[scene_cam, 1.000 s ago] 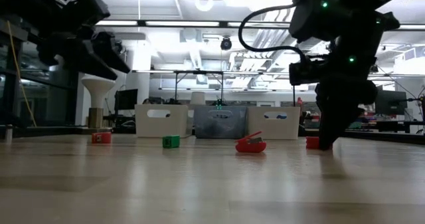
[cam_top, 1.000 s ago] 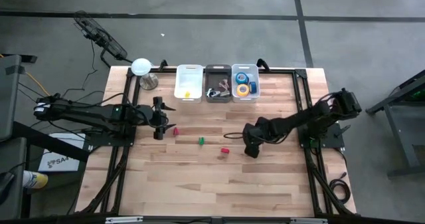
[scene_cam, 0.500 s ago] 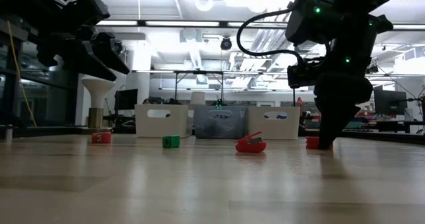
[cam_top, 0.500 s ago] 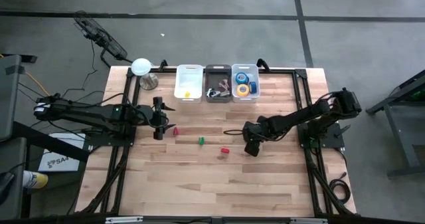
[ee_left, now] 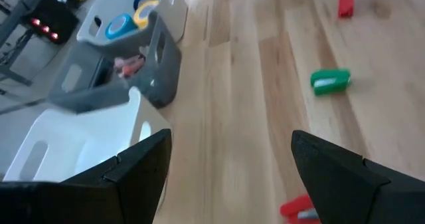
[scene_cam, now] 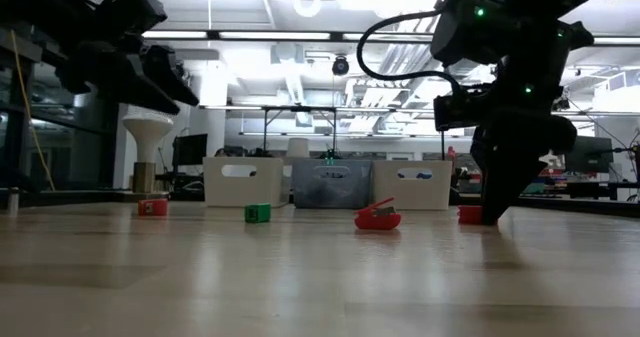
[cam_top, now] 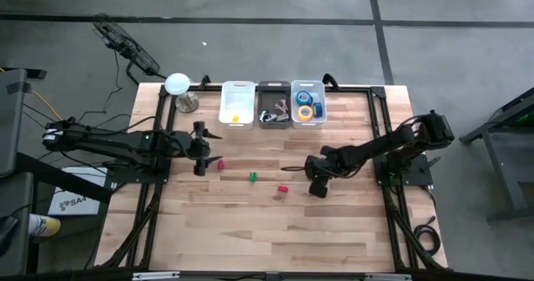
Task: Pick and place Stapler, Stapler remover, tape
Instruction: Put the right red stapler into the left white bin
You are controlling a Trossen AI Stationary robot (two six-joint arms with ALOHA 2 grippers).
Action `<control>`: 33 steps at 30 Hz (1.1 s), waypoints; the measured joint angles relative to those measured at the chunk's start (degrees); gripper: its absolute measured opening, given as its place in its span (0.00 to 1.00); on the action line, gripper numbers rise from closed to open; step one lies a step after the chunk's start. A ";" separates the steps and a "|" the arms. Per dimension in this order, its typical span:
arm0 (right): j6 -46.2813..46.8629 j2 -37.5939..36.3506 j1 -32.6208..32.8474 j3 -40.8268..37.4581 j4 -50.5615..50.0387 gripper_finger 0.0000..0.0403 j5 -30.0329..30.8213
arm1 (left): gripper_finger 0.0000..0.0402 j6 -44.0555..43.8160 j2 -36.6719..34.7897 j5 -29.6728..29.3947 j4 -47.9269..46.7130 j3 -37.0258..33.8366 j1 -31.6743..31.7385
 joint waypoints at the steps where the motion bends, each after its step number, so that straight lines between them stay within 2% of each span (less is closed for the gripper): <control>1: -0.73 0.00 0.07 -0.02 0.46 0.22 0.20 | 0.76 0.01 0.01 0.25 0.85 0.00 0.00; 6: -4.69 0.18 0.04 -0.08 4.85 0.13 3.69 | 0.76 0.16 0.06 1.34 4.58 0.00 0.00; 11: -11.62 0.17 0.02 -0.08 12.86 0.13 7.92 | 0.76 0.25 0.20 1.34 8.76 0.00 0.00; 16: -20.57 0.13 -0.61 -0.06 26.00 0.16 9.94 | 0.76 0.72 2.33 2.03 15.07 0.00 0.00; 25: -35.93 0.13 -2.93 -0.04 48.04 0.13 7.98 | 0.76 6.37 11.90 8.14 34.81 0.00 -0.02; 33: -46.00 0.09 -4.16 -0.02 57.84 0.13 5.67 | 0.76 5.30 22.99 8.97 52.53 0.00 0.00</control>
